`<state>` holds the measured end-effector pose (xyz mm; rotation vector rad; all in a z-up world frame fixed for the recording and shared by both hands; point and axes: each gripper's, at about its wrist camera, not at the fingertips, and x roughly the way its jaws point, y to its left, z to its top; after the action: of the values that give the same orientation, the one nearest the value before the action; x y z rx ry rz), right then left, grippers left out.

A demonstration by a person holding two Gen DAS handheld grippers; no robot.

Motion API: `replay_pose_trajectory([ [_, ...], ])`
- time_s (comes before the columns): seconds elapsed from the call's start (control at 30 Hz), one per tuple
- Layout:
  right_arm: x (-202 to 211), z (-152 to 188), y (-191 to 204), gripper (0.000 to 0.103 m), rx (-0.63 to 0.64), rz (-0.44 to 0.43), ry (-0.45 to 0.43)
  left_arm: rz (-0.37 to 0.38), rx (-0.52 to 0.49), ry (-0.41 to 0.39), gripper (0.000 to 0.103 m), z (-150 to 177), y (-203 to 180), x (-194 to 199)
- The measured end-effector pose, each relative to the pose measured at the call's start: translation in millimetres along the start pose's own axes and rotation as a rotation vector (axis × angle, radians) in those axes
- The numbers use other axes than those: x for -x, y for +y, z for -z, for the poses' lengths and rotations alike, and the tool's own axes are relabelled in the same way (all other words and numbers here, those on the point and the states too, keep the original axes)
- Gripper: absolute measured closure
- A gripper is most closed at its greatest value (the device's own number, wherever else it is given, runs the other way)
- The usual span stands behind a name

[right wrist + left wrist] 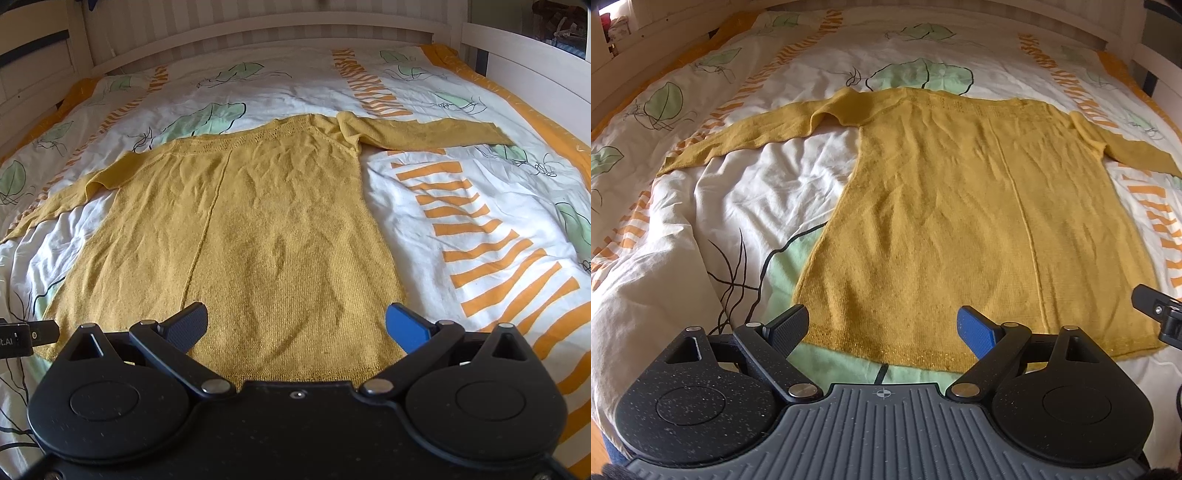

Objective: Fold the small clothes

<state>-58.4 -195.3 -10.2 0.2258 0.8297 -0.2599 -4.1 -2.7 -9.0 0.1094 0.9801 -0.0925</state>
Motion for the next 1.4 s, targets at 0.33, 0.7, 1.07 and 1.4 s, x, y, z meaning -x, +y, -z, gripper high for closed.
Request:
replay_pose_trajectory([
  [0.33,-4,0,1,0.001,0.003,-0.006,0.017,-0.001,0.001,0.009,0.016,0,0,-3],
  [0.7,-11,-5,5,0.001,0.012,-0.013,0.027,0.003,0.003,0.021,0.016,-6,1,-9],
  [1.07,-26,-13,8,0.001,0.018,-0.027,0.046,0.006,0.005,0.043,0.016,-18,1,-21],
  [1.4,-49,-30,0,0.001,0.024,-0.028,0.058,0.014,-0.003,0.046,0.016,-44,-5,-41],
])
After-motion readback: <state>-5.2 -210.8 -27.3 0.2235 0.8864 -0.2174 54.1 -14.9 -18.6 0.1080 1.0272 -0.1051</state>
